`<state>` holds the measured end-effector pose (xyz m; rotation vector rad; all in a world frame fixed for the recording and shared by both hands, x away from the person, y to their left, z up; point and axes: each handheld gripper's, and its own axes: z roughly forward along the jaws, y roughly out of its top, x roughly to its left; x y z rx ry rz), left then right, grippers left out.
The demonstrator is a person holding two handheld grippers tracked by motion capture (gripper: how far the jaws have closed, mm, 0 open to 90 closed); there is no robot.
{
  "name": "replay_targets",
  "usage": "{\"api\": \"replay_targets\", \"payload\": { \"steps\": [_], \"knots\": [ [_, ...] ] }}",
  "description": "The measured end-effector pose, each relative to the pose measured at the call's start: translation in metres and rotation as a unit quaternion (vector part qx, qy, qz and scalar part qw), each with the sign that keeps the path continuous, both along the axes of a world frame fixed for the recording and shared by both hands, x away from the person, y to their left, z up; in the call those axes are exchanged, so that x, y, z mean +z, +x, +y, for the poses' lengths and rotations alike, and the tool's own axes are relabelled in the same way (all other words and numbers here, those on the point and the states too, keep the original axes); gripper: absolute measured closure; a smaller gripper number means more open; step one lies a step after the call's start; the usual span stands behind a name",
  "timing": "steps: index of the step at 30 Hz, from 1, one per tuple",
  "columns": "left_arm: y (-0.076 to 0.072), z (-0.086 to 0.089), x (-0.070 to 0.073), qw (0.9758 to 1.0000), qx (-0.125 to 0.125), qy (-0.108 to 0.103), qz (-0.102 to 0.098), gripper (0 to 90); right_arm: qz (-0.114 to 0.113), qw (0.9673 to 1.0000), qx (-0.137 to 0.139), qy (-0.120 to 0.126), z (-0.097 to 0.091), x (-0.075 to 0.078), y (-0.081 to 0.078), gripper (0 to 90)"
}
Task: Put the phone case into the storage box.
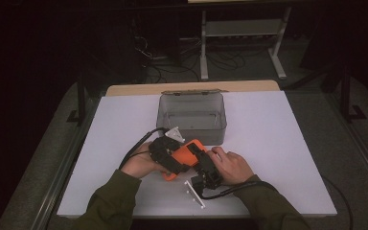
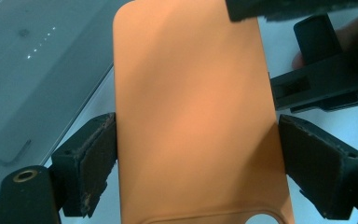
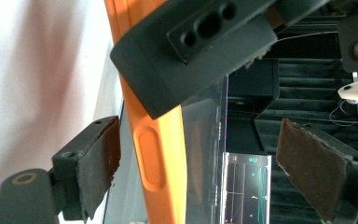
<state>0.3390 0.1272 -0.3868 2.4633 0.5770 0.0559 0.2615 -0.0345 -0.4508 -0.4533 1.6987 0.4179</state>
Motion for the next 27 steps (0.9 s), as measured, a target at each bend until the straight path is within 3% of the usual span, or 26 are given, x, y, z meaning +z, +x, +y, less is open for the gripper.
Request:
{"api": "replay_targets", "payload": {
  "steps": [27],
  "knots": [
    [0.0008,0.0023,0.0011,1.0,0.002,-0.001,-0.001,14.0,-0.005,0.9995,0.009,-0.031,-0.001,-0.002,-0.0075,51.7]
  ]
}}
